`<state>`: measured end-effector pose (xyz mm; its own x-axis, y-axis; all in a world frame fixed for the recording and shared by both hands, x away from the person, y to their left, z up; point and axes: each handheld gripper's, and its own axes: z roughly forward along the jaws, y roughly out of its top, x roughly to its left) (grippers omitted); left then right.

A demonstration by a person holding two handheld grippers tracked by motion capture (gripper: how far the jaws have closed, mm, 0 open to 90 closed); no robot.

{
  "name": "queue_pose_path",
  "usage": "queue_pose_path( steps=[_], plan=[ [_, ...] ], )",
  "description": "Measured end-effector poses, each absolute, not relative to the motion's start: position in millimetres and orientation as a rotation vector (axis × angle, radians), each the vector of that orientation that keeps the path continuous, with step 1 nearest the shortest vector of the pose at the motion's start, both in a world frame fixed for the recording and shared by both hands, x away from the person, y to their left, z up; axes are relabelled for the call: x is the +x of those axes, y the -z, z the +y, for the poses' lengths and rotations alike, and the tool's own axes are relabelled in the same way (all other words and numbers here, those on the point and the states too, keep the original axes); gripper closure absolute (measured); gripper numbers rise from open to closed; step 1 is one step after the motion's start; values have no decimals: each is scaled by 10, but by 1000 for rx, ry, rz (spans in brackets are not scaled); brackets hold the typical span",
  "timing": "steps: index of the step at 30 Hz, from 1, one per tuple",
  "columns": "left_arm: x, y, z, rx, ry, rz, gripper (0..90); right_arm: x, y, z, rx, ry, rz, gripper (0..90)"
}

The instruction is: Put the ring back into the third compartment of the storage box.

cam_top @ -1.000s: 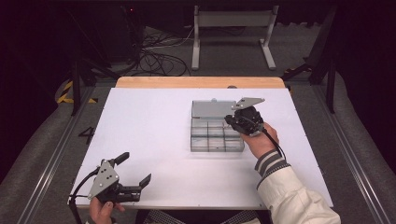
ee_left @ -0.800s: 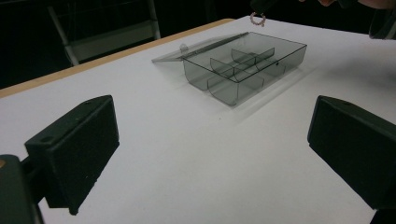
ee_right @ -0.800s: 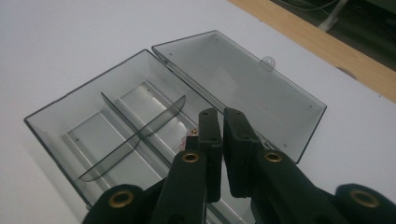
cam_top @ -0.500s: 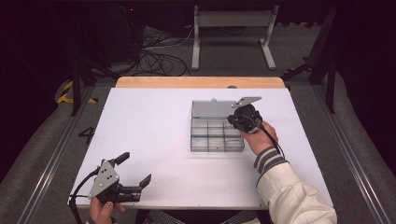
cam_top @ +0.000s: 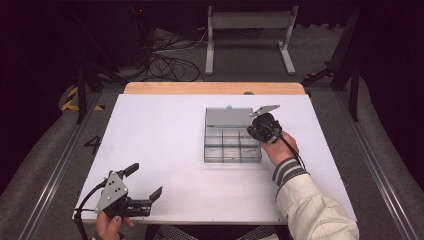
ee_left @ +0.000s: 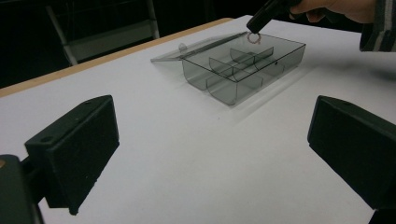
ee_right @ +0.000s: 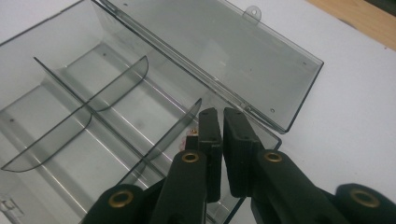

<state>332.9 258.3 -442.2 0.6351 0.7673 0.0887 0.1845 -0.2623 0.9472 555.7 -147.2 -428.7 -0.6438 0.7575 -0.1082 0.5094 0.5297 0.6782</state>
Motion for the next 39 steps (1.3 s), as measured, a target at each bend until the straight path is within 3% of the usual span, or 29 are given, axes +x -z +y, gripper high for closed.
queue_pose_path(
  steps=[39],
  plan=[
    [3327, 4418, 2583, 1784, -678, 768, 25, 5640, 4518, -1441, 1066, -762, 2444, 865]
  ],
)
